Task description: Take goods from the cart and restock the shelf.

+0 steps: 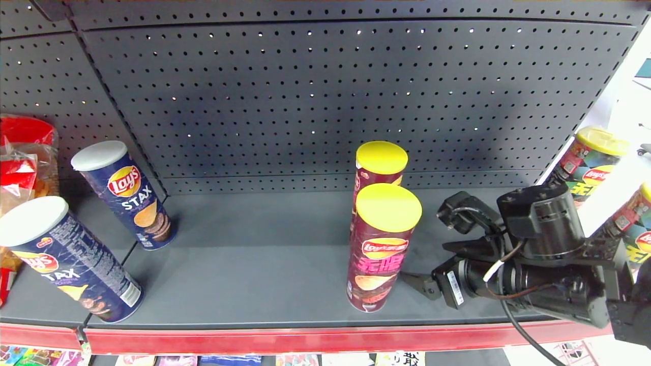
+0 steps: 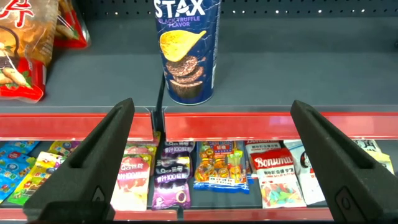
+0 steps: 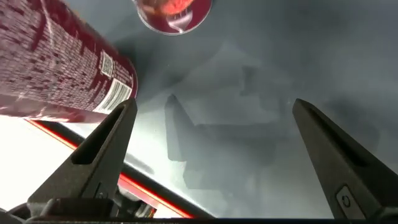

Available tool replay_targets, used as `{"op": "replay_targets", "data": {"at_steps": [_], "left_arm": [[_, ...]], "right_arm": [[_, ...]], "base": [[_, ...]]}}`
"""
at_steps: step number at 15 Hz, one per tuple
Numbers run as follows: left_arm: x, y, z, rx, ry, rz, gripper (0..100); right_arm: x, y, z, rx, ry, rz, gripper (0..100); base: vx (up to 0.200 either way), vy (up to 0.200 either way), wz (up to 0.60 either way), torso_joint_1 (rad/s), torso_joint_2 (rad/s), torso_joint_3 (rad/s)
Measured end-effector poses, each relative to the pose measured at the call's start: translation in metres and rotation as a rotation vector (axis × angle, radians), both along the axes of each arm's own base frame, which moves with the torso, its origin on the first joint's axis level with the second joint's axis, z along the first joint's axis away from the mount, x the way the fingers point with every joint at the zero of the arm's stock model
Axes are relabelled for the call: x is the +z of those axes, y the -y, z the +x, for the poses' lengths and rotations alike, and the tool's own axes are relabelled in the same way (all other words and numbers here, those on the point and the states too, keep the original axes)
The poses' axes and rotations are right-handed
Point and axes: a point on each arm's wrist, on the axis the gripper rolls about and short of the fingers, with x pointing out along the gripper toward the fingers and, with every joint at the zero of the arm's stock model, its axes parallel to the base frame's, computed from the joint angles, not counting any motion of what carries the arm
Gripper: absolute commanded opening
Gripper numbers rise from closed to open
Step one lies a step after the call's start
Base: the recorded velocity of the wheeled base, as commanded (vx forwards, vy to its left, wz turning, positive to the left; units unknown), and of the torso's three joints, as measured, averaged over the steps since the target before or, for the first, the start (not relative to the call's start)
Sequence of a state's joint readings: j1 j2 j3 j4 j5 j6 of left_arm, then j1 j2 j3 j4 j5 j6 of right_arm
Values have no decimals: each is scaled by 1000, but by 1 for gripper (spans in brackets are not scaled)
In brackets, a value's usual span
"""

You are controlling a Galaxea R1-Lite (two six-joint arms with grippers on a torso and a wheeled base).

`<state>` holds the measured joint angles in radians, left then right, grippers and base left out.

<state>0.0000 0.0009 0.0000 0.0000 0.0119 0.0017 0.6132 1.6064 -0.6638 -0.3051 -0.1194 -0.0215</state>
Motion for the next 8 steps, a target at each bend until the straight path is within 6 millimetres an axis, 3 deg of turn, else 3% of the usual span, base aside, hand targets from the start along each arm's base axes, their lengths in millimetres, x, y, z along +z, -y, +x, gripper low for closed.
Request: {"op": "replay_targets", "data": {"at_steps": [8], "left_arm": [[0, 0, 0, 0, 0, 0, 100]], "right_arm": [[-7, -9, 1, 26, -20, -22, 100]], "base": [[0, 0, 0, 0, 0, 0]]}}
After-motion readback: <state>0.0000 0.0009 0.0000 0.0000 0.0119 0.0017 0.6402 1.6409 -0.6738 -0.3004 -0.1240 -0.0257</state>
